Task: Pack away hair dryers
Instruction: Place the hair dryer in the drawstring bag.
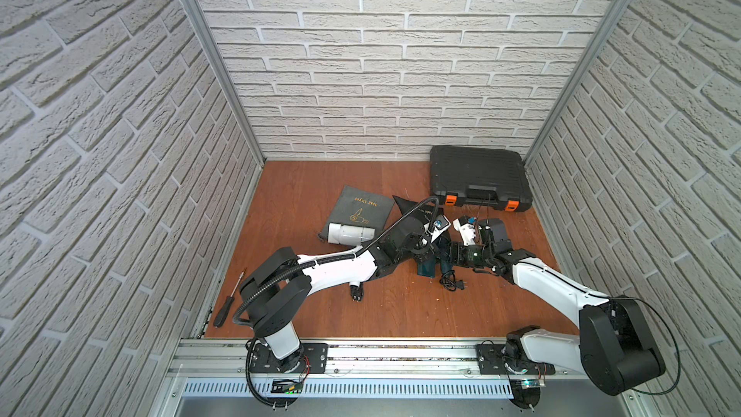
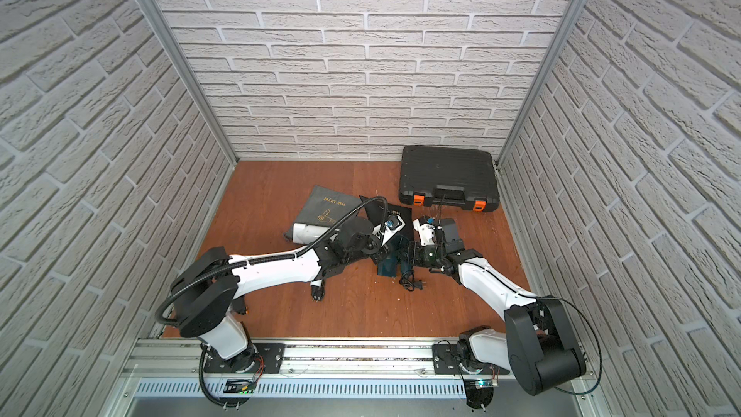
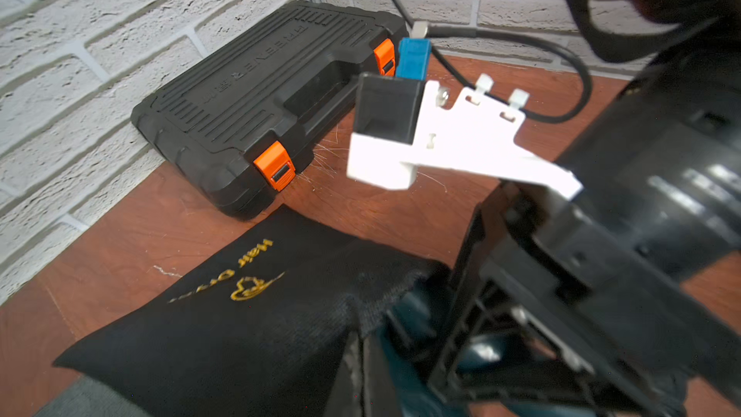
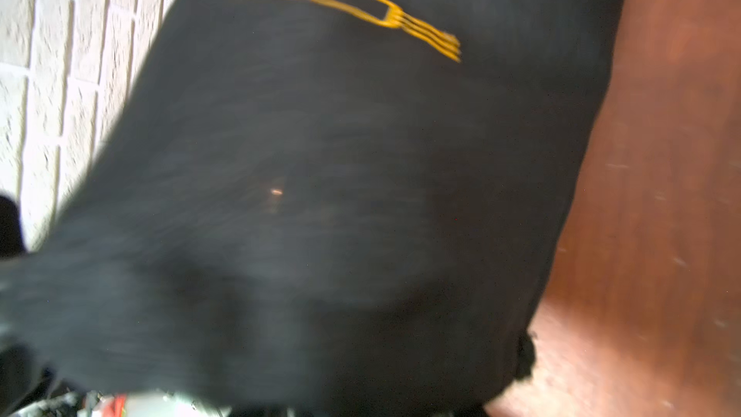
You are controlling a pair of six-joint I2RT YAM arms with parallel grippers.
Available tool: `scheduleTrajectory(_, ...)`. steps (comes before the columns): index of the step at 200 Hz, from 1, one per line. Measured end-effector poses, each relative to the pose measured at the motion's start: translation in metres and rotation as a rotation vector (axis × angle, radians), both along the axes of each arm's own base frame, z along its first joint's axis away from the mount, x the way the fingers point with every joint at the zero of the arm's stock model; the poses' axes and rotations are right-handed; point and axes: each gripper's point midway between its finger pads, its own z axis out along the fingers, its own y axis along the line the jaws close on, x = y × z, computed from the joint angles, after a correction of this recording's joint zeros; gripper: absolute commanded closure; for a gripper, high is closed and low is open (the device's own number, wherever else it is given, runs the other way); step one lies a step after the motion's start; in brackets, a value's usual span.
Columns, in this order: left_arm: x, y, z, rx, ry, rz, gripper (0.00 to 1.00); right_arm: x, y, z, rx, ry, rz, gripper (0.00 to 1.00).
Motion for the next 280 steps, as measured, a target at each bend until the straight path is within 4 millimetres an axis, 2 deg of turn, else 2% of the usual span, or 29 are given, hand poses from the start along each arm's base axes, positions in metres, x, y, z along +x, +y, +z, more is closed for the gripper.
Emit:
scheduleTrajectory(26, -0.004, 0.005, -0.001, -0.010, 0.008, 0.006, 1.00, 0.003, -0.007, 0.000, 0.044, 0.018, -0.042, 0.97)
scheduleTrajectory(57, -0.011, 0.009, -0.013, -0.001, 0.030, 0.004, 1.00, 0.009, -0.008, 0.004, 0.107, 0.035, -0.078, 0.97)
scheduleTrajectory(98, -0.021, 0.012, -0.027, 0.012, 0.059, 0.007, 1.00, 0.012, -0.009, -0.003, 0.176, 0.091, -0.127, 0.97)
scheduleTrajectory(138, -0.028, 0.010, -0.032, 0.017, 0.070, 0.005, 1.00, 0.017, -0.018, -0.006, 0.220, 0.117, -0.200, 0.97)
scheduleTrajectory(221, -0.041, 0.004, -0.035, 0.006, 0.122, -0.004, 1.00, 0.028, -0.031, -0.009, 0.229, 0.141, -0.331, 0.97)
scheduleTrajectory(249, -0.041, -0.005, -0.029, -0.007, 0.140, -0.018, 1.00, 0.032, -0.036, -0.010, 0.208, 0.140, -0.373, 0.97)
scheduleTrajectory(280, -0.041, -0.018, -0.018, -0.027, 0.150, -0.045, 1.00, 0.038, -0.028, -0.005, 0.177, 0.115, -0.367, 0.97)
